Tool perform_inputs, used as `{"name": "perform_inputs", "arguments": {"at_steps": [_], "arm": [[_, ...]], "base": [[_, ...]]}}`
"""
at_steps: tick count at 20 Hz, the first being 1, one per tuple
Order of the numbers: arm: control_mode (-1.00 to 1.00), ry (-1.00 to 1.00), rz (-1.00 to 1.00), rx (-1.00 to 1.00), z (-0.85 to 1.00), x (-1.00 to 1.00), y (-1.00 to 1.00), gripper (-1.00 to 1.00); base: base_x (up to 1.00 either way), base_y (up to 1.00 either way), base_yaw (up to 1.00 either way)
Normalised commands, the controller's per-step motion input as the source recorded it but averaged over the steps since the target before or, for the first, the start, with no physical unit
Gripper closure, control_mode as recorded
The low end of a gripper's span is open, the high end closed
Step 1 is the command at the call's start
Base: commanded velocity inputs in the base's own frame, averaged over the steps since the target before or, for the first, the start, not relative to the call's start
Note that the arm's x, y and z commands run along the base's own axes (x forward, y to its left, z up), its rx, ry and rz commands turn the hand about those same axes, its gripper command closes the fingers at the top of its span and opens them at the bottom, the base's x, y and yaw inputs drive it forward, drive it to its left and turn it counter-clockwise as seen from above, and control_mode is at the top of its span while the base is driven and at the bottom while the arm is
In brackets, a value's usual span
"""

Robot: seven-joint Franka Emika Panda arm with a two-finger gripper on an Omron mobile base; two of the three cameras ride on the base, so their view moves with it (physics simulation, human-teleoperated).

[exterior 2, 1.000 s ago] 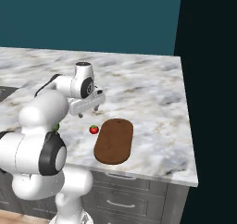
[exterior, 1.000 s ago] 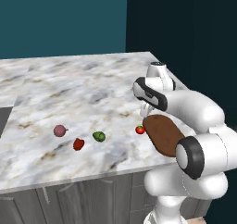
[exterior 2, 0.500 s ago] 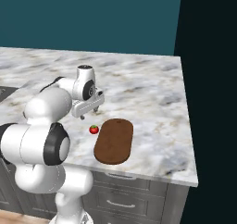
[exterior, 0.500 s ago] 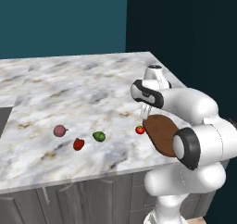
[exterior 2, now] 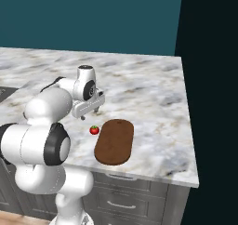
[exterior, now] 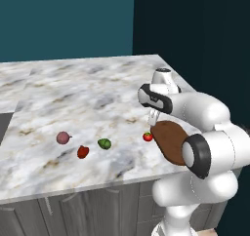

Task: Place the avocado, onion, tomato, and bell pepper on the cutting board.

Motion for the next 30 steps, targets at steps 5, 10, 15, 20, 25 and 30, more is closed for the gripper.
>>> {"name": "perform_inputs", "arguments": {"at_steps": [5, 10, 15, 20, 25, 30], "arm": [[-1.00, 0.00, 0.00, 0.00, 0.00, 0.01, -0.01, -1.00], [-1.00, -0.06, 0.00, 0.00, -0.08, 0.21, -0.01, -1.00], [-1.00, -0.04, 0.00, 0.00, -0.21, 0.25, 0.00, -1.00], [-1.00, -0.03, 0.00, 0.00, -0.26, 0.15, 0.00, -1.00], [-1.00, -0.01, 0.00, 0.00, -0.28, 0.04, 0.02, -1.00], [-1.00, 0.00, 0.00, -0.01, -0.41, 0.00, 0.08, -1.00]], "base": [[0.00, 0.00, 0.00], [0.00, 0.00, 0.00], [0.00, 0.00, 0.00], [0.00, 0.00, 0.00], [0.00, 0.00, 0.00], [0.00, 0.00, 0.00]]}}
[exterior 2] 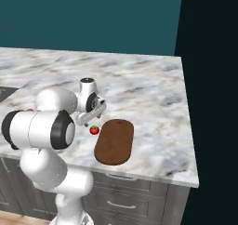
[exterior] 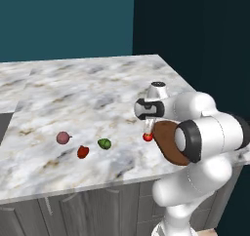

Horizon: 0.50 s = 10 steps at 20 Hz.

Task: Place the avocado, onion, tomato, and bell pepper on the cutting board.

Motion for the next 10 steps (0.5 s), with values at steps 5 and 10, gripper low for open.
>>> {"name": "perform_inputs", "arguments": {"at_steps": [5, 10], "arm": [[-1.00, 0.01, 0.01, 0.00, -0.36, 0.00, 0.05, -1.00], [-1.00, 0.00, 0.00, 0.00, -0.35, 0.03, -0.06, -1.00]], "base": [[0.00, 0.00, 0.00], [0.00, 0.00, 0.00]]}}
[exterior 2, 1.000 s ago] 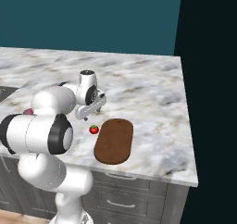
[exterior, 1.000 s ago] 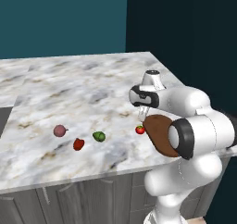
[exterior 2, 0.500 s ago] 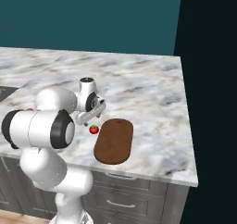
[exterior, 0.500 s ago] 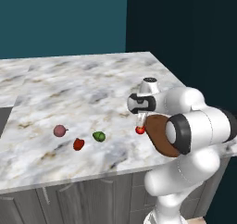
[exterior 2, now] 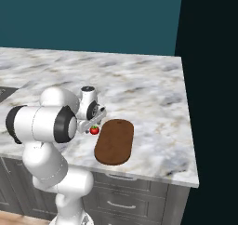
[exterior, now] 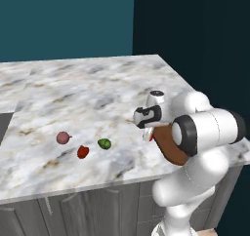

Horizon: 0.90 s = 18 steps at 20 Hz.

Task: Place the avocado, onion, tomato, and bell pepper on the cutting board.

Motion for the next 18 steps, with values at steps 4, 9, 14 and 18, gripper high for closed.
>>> {"name": "perform_inputs", "arguments": {"at_steps": [4, 9, 14, 18], "arm": [[-1.00, -0.01, 0.00, -0.02, -0.26, 0.20, -0.02, -1.00], [-1.00, 0.00, 0.02, 0.00, -0.17, 0.11, 0.00, -1.00], [-1.00, 0.00, 0.05, 0.00, -0.20, 0.09, 0.00, 1.00], [-1.00, 0.00, 0.06, 0.00, -0.27, 0.02, 0.00, 1.00]], "base": [[0.00, 0.00, 0.00], [0.00, 0.00, 0.00], [0.00, 0.00, 0.00], [0.00, 0.00, 0.00]]}}
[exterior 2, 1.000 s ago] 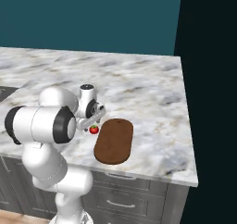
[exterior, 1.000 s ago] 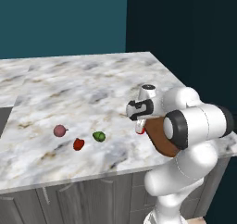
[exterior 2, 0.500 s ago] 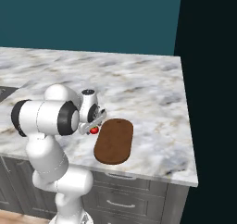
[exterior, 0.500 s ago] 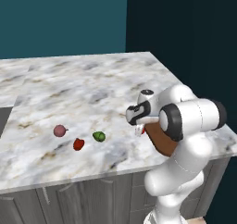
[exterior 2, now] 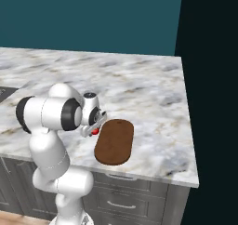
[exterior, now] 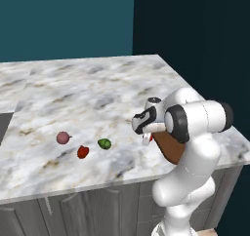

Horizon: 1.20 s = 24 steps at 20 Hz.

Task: Place the avocado, onion, tomato, and bell pepper on the cutting board.

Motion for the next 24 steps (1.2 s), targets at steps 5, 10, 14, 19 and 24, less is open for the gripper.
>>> {"name": "perform_inputs", "arguments": {"at_steps": [5, 10, 14, 19, 24], "arm": [[-1.00, 0.01, 0.03, 0.00, -0.05, 0.02, -0.03, 1.00], [-1.00, -0.02, 0.00, 0.00, 0.71, -0.03, -0.15, 1.00], [-1.00, 0.01, -0.04, -0.02, 0.81, 0.00, -0.53, 1.00], [-1.00, 0.06, -0.09, -0.02, 0.22, 0.12, -0.64, 1.00], [-1.00, 0.06, -0.03, 0.01, -0.29, 0.24, -0.70, 1.00]], "base": [[0.00, 0.00, 0.00], [0.00, 0.00, 0.00], [0.00, 0.00, 0.00], [0.00, 0.00, 0.00], [0.00, 0.00, 0.00]]}}
